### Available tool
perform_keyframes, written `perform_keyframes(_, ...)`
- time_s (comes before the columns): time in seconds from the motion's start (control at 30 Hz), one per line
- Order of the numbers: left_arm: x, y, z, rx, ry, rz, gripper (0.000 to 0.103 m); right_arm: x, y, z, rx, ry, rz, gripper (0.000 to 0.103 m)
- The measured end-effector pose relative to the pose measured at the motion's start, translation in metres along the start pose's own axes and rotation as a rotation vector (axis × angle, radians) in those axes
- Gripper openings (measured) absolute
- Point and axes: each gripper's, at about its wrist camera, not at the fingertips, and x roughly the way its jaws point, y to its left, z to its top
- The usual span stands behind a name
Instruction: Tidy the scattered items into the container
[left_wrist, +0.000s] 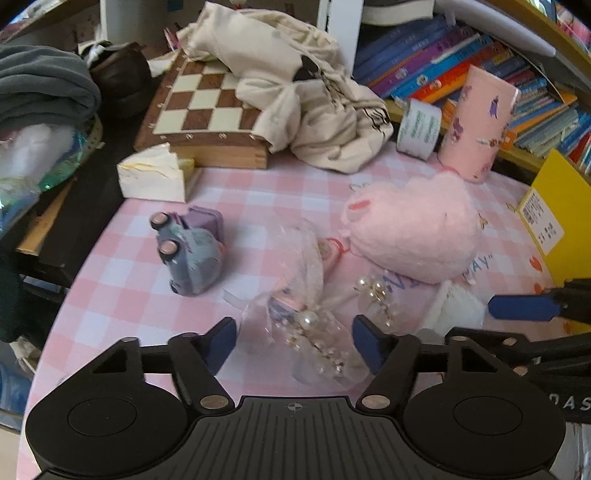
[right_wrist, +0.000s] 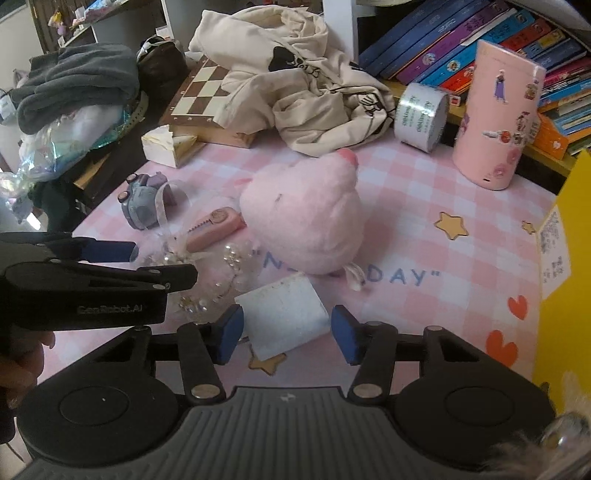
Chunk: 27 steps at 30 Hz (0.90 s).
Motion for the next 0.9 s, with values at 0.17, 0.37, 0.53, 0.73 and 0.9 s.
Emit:
perform_keyframes(0.17,0.000,-0.005,-0.007,0.052,-0.010,0.015,0.039,-0.001,-0.002,-0.002,-0.010,-0.006,0.001,0.053)
perform_keyframes(0.37,-0.012,0.004,-0.016,0.048,0.001,0.001,0.027,0.004,0.004,0.001,-0.079,-0.004,0.014,0.064)
perform_keyframes(0.53,-0.026,0.021,-0.029,-0.006,0.014,0.005,0.026,0.016,0.005,0.003,-0.109,0.018,0.020,0.068)
perform_keyframes(0.73,-0.035,0.034,-0.035,-0.069,0.012,0.016,0.026,0.025,0.005,0.005,-0.118,0.033,0.026,0.068)
perform_keyframes(0.9,-0.038,0.034,-0.036,-0.100,0.010,-0.007,0.025,0.021,0.006,0.003,-0.111,0.041,0.025,0.062)
